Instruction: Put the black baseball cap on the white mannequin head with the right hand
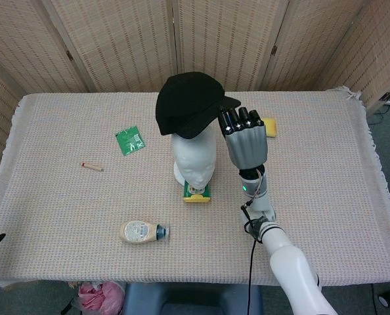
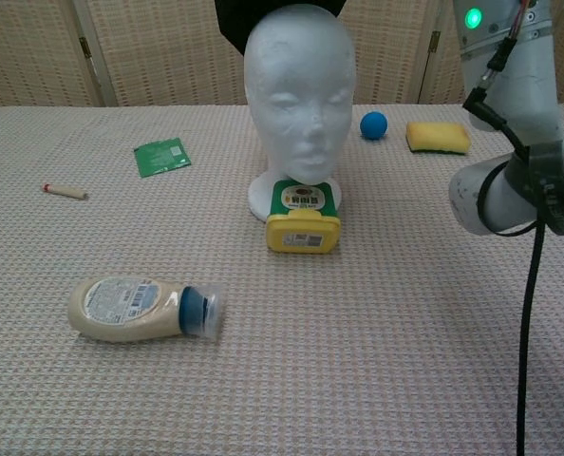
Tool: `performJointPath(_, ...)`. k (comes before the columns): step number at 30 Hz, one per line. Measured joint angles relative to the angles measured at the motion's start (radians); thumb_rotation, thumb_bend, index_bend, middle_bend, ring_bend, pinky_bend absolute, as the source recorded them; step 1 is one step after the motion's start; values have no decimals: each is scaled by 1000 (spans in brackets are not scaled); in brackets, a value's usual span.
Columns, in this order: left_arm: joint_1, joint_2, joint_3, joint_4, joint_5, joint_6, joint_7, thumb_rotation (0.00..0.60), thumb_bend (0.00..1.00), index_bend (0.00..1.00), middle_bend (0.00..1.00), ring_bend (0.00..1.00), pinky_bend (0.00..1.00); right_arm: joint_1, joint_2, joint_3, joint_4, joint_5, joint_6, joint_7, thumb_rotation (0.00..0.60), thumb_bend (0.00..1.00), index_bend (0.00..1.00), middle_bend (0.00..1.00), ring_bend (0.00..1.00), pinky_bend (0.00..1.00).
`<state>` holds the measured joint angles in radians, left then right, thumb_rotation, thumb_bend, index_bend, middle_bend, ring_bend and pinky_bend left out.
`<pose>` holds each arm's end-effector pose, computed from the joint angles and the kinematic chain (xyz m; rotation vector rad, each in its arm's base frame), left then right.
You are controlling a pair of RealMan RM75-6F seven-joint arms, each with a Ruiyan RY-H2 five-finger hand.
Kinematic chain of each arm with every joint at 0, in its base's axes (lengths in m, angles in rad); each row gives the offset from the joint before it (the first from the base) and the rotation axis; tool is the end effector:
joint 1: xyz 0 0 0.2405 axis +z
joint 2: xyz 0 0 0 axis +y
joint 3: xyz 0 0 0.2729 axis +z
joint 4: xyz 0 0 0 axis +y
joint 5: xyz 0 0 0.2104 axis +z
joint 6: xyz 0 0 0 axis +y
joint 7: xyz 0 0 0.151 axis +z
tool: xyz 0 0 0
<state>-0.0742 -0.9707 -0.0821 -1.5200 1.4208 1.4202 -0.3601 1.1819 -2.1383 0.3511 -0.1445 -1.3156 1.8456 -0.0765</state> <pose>-0.3635 0.1936 0.2334 -1.2396 -1.0339 -0.9533 -0.0363 -0.4260 0.0511 0.9863 0.2134 1.5165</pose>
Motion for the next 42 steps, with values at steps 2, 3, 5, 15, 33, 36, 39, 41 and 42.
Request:
performJointPath(2,3,0,1,-4,5,9,5,600,162,0,0,0,145,-13,-10,-18,-6,-17,33,0,600,635,904,787,756,932)
performJointPath(3,4,1,2,-5,7,12,6,600,162,0,0,0,145,-23,-16,-29,-10,-28,56,-1,600,635,904,787,756,932)
performJointPath(5,7,1,5,-7,13,17,8,600,163,0,0,0,145,-39,-27,-45,-17,-44,92,-4,600,635,904,787,757,932)
performJointPath(15,18,5,22,-17,55,51,16,600,162,0,0,0,145,-174,-73,-98,-55,-91,209,-22,600,634,904,786,756,935)
performJointPath(33,1,3,23,-9,38,14,12,600,162,0,0,0,145,-221,-79,-54,-17,-46,107,26,600,635,904,785,756,941)
performJointPath(36,-1,5,22,-7,38,12,4,600,162,0,0,0,145,-235,-92,-69,-10,-59,119,36,600,635,904,785,756,941)
performJointPath(39,-1,6,24,-6,46,15,2,600,162,0,0,0,145,-246,-102,-86,-6,-76,147,41,600,635,904,785,756,941)
performJointPath(41,-1,7,25,-7,49,19,-1,600,162,0,0,0,145,-255,-108,-103,-4,-92,166,40,600,634,904,785,756,941)
performJointPath(42,0,8,25,-7,50,21,-3,600,162,0,0,0,145,-263,-113,-116,-2,-104,180,37,600,632,904,783,756,941)
